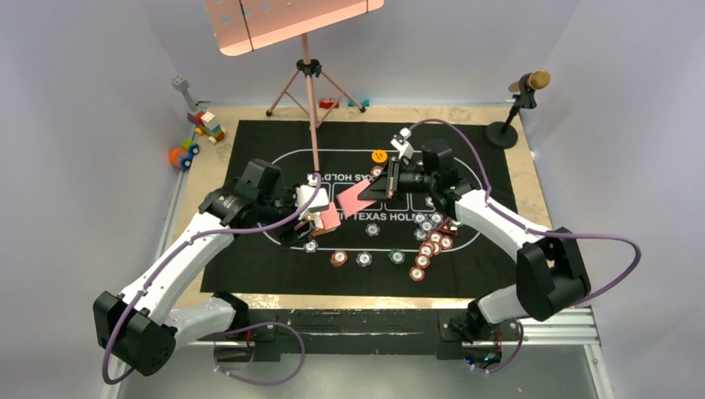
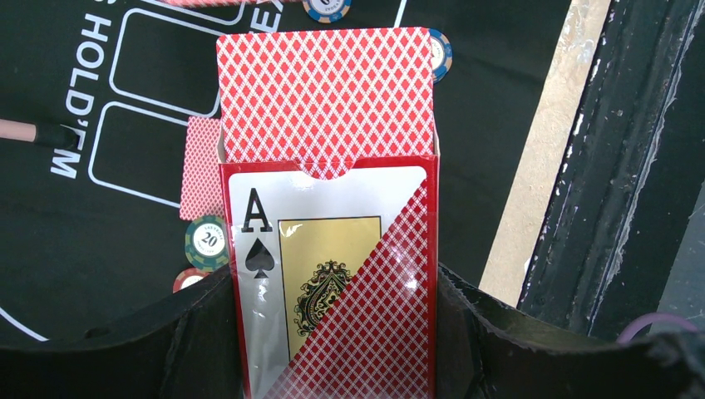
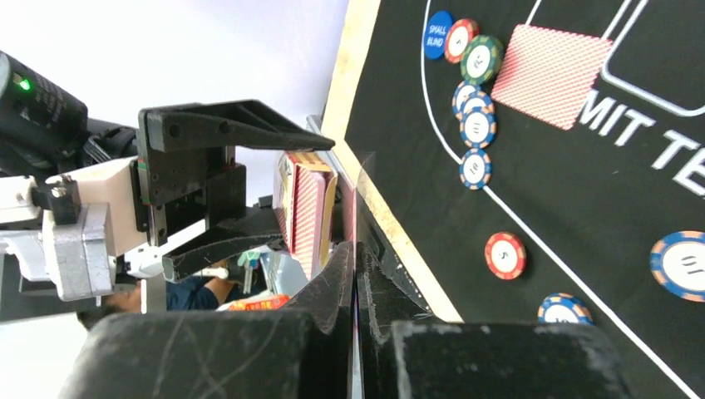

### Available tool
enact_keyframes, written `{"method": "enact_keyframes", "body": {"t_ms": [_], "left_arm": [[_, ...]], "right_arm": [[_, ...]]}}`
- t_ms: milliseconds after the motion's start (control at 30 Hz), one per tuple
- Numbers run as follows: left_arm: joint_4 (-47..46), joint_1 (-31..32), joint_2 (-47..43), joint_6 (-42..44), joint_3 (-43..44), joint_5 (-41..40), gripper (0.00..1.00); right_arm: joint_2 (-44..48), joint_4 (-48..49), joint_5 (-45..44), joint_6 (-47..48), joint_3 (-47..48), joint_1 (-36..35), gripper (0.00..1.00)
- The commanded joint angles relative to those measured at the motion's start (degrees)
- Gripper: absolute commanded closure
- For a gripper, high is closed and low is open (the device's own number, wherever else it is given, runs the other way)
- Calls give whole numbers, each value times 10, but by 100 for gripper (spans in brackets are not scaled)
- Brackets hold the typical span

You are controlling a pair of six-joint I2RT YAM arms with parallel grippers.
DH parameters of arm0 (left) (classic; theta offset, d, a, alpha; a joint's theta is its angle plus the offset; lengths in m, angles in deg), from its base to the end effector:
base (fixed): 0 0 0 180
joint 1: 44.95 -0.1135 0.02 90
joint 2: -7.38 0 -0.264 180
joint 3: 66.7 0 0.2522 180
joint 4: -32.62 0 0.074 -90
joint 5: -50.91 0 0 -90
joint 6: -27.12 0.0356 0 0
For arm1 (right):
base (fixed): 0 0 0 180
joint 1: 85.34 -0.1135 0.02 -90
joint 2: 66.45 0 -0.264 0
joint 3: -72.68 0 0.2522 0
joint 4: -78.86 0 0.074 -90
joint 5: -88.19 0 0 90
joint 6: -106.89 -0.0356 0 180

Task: Distribute texas hold em gaming equipment

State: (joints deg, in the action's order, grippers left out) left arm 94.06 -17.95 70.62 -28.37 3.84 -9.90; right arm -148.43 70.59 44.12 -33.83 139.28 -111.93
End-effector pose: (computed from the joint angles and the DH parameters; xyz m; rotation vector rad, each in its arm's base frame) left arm 0.1818 -0.1121 0.2961 1.4176 1.9822 -0.5795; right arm 0.2718 0.1647 0.2684 -0.1341 2.2442 1.6017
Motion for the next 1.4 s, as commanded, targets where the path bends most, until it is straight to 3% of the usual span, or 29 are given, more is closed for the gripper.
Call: {"method": "enact_keyframes", "body": {"t_ms": [0, 167, 433, 567, 733, 933, 1067, 1133, 1300, 1367], "left_arm": [[-18, -1, -18, -5, 19, 18, 91], [-15, -1, -19, -3, 18, 17, 91], [-13, -1, -17, -4, 19, 22, 91], [-12, -1, -17, -4, 19, 22, 91], [-18, -1, -16, -12, 18, 30, 91], [-9, -1, -20, -2, 14, 25, 91], [-7, -1, -21, -1, 12, 25, 91], [-6, -1, -23, -2, 12, 26, 91], [-1, -1, -25, 2, 11, 26, 91], [0, -1, -26, 2, 11, 26, 91]], "right_arm": [[18, -13, 22, 18, 40, 46, 100], [0, -42, 0, 45, 65, 116, 100], [-111, -120, -210, 109, 144, 195, 100], [-166, -102, -275, 98, 178, 233, 100], [-230, -104, -340, 73, 217, 260, 100], [-249, -82, -415, 46, 199, 264, 100], [-276, -105, -423, 41, 203, 264, 100], [-285, -123, -431, 40, 205, 264, 93], [-290, -169, -457, 44, 209, 264, 64], [-283, -181, -468, 43, 203, 265, 61]]}}
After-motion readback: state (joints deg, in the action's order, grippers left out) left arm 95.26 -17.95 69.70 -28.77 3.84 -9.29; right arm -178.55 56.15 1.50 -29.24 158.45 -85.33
